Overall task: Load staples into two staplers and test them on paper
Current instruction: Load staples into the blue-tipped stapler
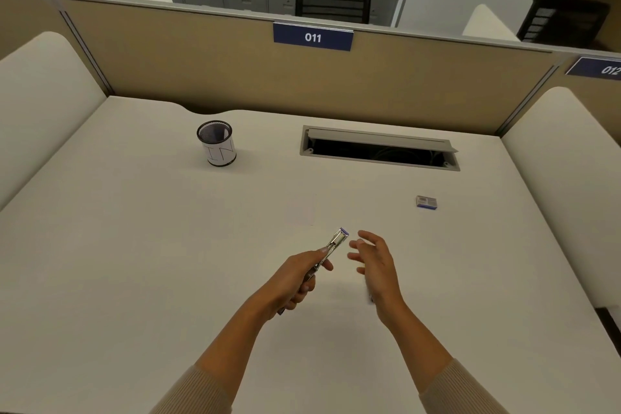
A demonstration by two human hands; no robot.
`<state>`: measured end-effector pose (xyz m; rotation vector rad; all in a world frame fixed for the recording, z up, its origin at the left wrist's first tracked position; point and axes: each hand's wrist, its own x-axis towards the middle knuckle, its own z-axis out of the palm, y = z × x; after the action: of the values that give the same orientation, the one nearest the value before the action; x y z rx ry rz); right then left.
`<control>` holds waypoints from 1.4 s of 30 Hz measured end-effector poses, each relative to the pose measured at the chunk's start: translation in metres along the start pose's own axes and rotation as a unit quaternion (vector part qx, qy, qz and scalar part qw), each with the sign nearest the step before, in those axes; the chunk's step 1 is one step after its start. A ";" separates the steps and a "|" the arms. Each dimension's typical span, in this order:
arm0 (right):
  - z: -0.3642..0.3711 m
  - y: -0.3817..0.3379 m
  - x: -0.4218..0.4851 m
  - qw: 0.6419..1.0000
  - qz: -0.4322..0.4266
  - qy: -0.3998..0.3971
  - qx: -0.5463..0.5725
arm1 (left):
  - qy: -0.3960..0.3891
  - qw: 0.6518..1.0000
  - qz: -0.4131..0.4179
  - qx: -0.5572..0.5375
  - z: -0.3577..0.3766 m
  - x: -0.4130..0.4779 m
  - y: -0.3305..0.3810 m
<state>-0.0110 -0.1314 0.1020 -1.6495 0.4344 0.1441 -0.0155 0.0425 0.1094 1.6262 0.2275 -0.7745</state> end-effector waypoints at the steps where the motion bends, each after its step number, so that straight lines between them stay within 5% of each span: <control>1: 0.002 0.001 -0.002 1.000 0.009 -0.007 0.000 | 0.009 1.000 0.006 0.005 0.001 0.000 -0.001; 16: 0.020 0.003 -0.015 0.995 0.021 -0.099 0.000 | 0.039 0.999 0.026 0.015 0.003 0.002 -0.005; 24: 0.029 0.001 -0.009 0.997 -0.002 -0.078 0.001 | 0.019 1.000 0.018 0.001 0.003 0.005 -0.005; 35: 0.032 -0.004 -0.012 0.991 -0.084 -0.103 -0.010 | 0.013 0.974 -0.077 -0.212 0.001 0.007 0.000; 42: 0.033 0.002 -0.014 0.979 -0.147 -0.135 -0.029 | -0.045 0.947 -0.019 -0.316 0.000 0.007 0.002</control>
<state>-0.0191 -0.0963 0.1006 -1.7034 -0.0212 0.1589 -0.0092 0.0399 0.1072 0.9781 0.3974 -0.7094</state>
